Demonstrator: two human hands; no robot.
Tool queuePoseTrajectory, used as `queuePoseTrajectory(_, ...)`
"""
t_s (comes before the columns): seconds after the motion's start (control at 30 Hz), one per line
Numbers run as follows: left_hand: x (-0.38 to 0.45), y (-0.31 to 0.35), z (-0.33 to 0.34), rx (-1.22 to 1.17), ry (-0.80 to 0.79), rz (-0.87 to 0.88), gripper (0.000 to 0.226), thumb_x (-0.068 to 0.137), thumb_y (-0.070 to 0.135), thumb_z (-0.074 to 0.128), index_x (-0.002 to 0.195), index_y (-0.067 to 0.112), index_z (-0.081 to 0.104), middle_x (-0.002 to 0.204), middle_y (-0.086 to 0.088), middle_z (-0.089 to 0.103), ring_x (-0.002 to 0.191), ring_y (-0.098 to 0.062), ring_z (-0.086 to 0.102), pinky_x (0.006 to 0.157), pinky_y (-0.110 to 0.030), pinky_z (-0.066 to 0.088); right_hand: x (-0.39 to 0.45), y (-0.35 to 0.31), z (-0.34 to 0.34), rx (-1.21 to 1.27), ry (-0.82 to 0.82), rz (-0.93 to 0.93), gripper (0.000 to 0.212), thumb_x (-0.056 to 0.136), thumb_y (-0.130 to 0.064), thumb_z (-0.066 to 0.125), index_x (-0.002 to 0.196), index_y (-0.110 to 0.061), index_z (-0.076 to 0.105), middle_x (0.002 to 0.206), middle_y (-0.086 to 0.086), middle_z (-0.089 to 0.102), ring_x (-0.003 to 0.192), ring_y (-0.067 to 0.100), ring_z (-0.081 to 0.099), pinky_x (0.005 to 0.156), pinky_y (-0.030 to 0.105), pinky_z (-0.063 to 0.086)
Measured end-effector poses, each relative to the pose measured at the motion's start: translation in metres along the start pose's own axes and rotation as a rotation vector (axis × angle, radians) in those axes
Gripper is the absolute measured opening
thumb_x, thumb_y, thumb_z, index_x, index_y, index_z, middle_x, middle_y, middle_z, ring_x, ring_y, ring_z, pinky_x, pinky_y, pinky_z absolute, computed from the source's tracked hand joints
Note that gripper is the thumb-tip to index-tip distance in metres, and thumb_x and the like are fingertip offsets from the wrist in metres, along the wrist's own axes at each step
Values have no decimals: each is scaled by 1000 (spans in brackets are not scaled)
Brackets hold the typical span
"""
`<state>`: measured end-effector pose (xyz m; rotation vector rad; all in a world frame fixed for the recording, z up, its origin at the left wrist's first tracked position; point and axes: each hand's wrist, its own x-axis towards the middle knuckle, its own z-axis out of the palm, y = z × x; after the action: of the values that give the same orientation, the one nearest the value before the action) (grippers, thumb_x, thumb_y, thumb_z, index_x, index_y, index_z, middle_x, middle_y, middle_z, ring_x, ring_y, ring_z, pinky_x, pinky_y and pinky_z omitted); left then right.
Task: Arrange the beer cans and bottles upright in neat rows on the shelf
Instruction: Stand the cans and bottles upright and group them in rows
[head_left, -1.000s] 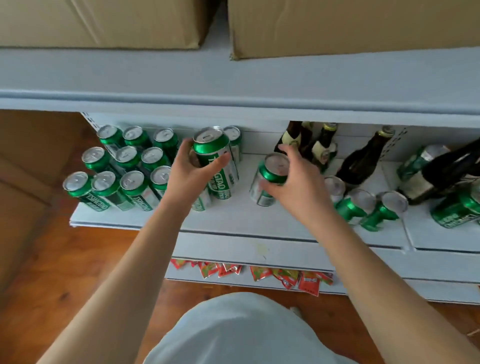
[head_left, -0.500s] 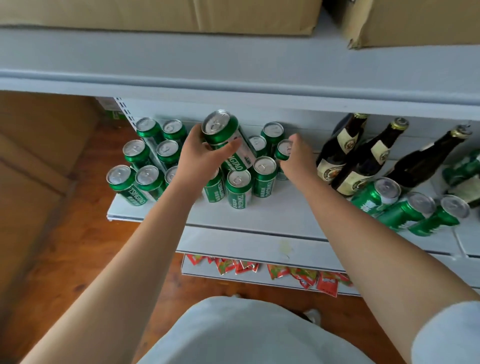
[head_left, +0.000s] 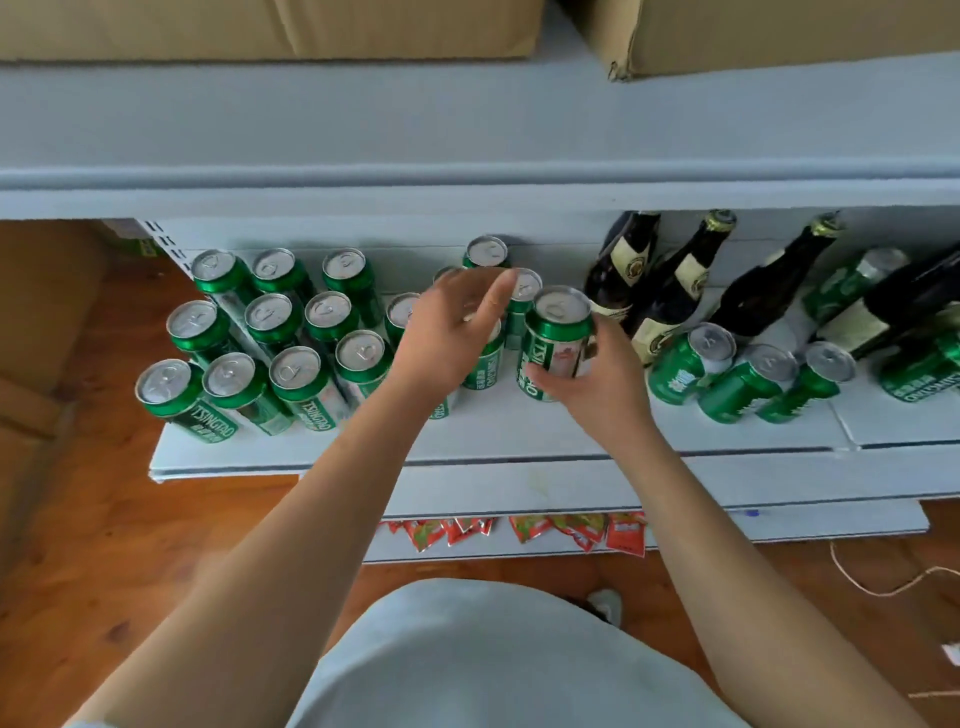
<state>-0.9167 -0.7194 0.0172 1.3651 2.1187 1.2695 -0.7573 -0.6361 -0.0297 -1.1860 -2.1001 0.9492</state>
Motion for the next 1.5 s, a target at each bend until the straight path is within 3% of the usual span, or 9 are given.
queuePoseTrajectory(0.13, -13, -49, 14, 426, 84, 44, 31, 91, 24, 62, 120, 16, 66, 115, -6, 61, 110, -29, 52, 91, -41, 48, -13, 42, 28, 25, 17, 109, 69, 64, -29, 86, 123, -16, 52, 121, 1, 57, 112, 16, 54, 89, 28, 45)
queuePoseTrajectory(0.47, -17, -6, 54, 317, 35, 139, 40, 89, 17, 60, 129, 13, 58, 126, -5, 54, 114, -25, 52, 91, -38, 48, 3, 42, 40, -58, -152, 88, 72, 73, -29, 81, 133, -13, 46, 129, 4, 54, 118, 19, 53, 93, 28, 45)
queuePoseTrajectory(0.6, 12, 40, 80, 120, 119, 116, 39, 88, 20, 64, 126, 14, 56, 121, -3, 55, 109, -17, 55, 89, -27, 46, -17, 46, -50, -12, 436, 35, 26, 89, -18, 62, 114, -12, 57, 107, 3, 61, 92, 19, 61, 77, 38, 55)
queuePoseTrajectory(0.7, 25, 67, 111, 31, 250, 65, 27, 86, 24, 66, 109, 13, 58, 106, 0, 56, 93, -14, 54, 79, -24, 46, 7, 68, -122, -85, 699, 64, 48, 86, -33, 68, 123, -8, 50, 118, 9, 54, 101, 24, 56, 85, 40, 50)
queuePoseTrajectory(0.83, 26, 92, 162, 35, 238, 1, 35, 86, 29, 67, 116, 13, 58, 107, -1, 58, 92, -10, 53, 80, -22, 45, 71, 98, -171, -209, 310, 195, 96, 79, -54, 72, 150, -6, 25, 148, 18, 38, 135, 30, 36, 108, 37, 33)
queuePoseTrajectory(0.97, 37, 107, 193, 51, 244, -58, 46, 86, 35, 68, 126, 16, 56, 114, 2, 59, 101, -15, 57, 87, -28, 49, 107, 115, -188, -160, -20, 104, 45, 84, -46, 70, 115, -16, 59, 109, -5, 65, 100, 13, 61, 75, 22, 40)
queuePoseTrajectory(1.1, 47, 110, 208, 101, 290, -104, 42, 84, 40, 68, 119, 19, 61, 110, 2, 62, 96, -14, 57, 82, -31, 51, 130, 135, -209, -188, 0, -6, 29, 86, -42, 70, 95, -17, 58, 90, -5, 60, 82, 10, 54, 67, 19, 34)
queuePoseTrajectory(1.3, 52, 118, 217, 249, 305, -161, 42, 84, 37, 72, 114, 12, 57, 113, -5, 62, 97, -22, 57, 73, -25, 39, 183, 167, -236, -136, 85, -3, 50, 90, -35, 67, 129, -7, 56, 132, 9, 59, 124, 24, 52, 98, 24, 36)
queuePoseTrajectory(1.5, 53, 115, 218, 319, 308, -169, 42, 84, 32, 72, 115, 9, 58, 115, -7, 61, 100, -24, 57, 77, -26, 44, 196, 172, -238, -82, 126, 40, 49, 90, -33, 67, 128, -3, 57, 130, 12, 59, 124, 27, 52, 101, 28, 38)
